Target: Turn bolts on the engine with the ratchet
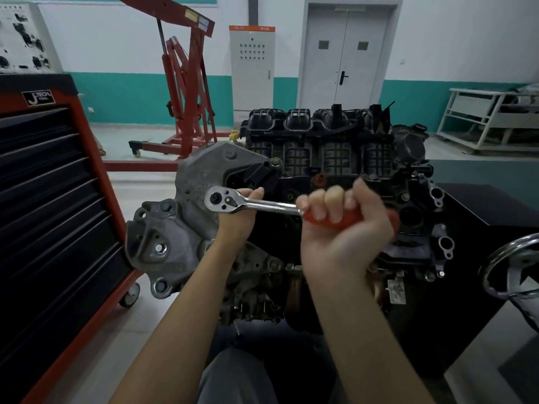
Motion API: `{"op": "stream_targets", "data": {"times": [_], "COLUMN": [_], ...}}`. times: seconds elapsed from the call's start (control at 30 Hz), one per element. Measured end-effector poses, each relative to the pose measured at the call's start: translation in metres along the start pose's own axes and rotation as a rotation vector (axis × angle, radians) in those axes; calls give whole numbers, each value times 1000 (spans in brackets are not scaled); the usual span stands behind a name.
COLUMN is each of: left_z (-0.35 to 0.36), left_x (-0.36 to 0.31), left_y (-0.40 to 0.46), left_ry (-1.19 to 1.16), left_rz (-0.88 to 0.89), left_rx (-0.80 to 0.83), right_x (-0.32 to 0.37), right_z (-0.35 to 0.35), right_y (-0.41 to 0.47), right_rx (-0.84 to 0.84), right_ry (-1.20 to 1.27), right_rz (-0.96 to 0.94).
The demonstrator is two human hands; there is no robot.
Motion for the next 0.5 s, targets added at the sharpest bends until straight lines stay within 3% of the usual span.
{"op": "stream_targets", "data": {"times": [0.23, 0.5], "left_z": [6, -5], "left_x": [23, -13], "left_y": [-7, -15], "left_ry": [114, 33], "left_rz": [-202, -84], "left_rx": [100, -11], "right_x": [-16, -2], "right_z": [43, 52], "right_y": [62, 39], "right_rx": [74, 147], "right_ry": [-240, -147], "right_rz": [361, 355]}}
Point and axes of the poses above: each hand's wrist, its own y-axis towards the middle knuckle, its own z-axis out of the palm, x = y × z, the point moved 10 cm from there along y, towards the middle knuckle, and after that the axes turned 5 degrees about y, right-handed, at the moved point
